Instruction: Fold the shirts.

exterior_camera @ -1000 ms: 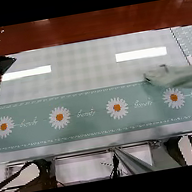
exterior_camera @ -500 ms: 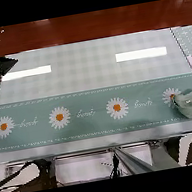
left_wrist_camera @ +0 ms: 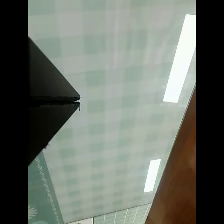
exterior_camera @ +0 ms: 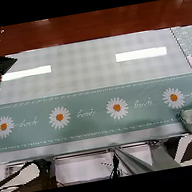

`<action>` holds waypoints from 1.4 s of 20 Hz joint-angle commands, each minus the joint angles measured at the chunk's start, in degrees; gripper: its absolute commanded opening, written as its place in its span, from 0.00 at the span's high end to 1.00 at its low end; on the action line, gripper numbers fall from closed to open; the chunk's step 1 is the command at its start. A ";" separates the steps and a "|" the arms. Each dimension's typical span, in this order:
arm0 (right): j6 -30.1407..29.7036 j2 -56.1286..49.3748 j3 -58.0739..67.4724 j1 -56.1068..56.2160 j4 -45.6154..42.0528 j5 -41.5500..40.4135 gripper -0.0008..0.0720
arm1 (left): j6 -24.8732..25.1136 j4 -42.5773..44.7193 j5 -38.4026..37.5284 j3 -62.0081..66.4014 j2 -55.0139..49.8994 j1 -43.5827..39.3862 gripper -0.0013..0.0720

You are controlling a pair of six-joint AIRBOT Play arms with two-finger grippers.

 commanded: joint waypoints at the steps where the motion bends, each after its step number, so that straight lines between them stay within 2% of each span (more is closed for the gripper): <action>1: 0.48 0.87 0.04 -0.09 -0.68 -3.43 0.25 | 0.11 -0.11 0.04 0.00 -0.02 0.02 0.95; 3: 0.42 0.87 0.07 -0.09 6.97 -8.02 0.28 | 0.11 -1.49 -0.83 0.00 -0.02 0.02 0.95; 4: -0.15 0.87 0.22 -0.09 13.88 -11.15 0.28 | 0.50 -3.08 -1.79 0.04 0.09 0.00 0.94; 6: -5.92 0.85 1.38 0.07 33.05 -18.64 0.28 | 8.11 -9.53 -6.78 0.04 0.11 -0.04 0.88; 7: -9.07 0.68 2.16 1.01 43.58 -22.27 0.29 | 10.84 -12.92 -8.96 0.04 0.11 -0.44 0.76; 9: -17.27 -0.44 3.78 5.79 62.23 -24.63 0.30 | 13.70 -17.97 -11.45 0.04 0.22 -2.78 0.12; 10: -20.31 -1.20 4.31 9.53 68.26 -24.50 0.30 | 14.34 -17.77 -11.39 0.04 0.52 -4.96 0.11; 11: -20.90 -1.92 4.61 14.67 70.36 -24.61 0.30 | 16.26 -16.33 -11.32 0.04 0.92 -7.78 0.11; 13: -20.70 -3.50 4.63 26.45 63.82 -24.30 0.30 | 16.31 -8.57 -8.33 0.04 2.40 -14.49 0.13; 14: -19.06 -4.48 4.63 32.74 57.09 -23.89 0.30 | 13.66 -0.70 -4.68 0.04 3.72 -18.73 0.14; 15: -15.72 -5.77 4.63 39.52 49.05 -23.26 0.29 | 7.93 9.46 0.07 0.04 5.27 -23.19 0.14; 16: -12.26 -7.10 4.63 45.59 42.40 -22.71 0.23 | 0.22 19.85 4.26 0.04 6.78 -27.15 0.14; 17: -9.44 -8.70 4.63 51.65 36.79 -22.47 0.16 | -8.33 30.14 7.23 0.04 8.13 -30.62 0.14; 18: -8.15 -10.27 4.63 56.76 33.46 -22.99 0.16 | -17.68 41.20 9.07 0.07 9.33 -33.81 0.14; 20: -5.44 -13.94 4.63 65.81 29.29 -25.59 0.16 | -31.08 59.56 8.50 0.04 10.16 -38.38 0.13; 21: -2.60 -15.85 4.63 69.37 27.52 -26.05 0.16 | -34.32 65.72 6.67 0.04 9.99 -40.02 0.11; 22: -0.72 -17.62 4.63 72.22 25.75 -26.03 0.16 | -36.22 69.55 4.50 0.04 9.73 -41.22 0.11; 28: 0.15 -23.10 4.63 79.67 23.43 -26.16 0.16 | -36.63 69.53 0.68 0.02 9.66 -41.88 0.12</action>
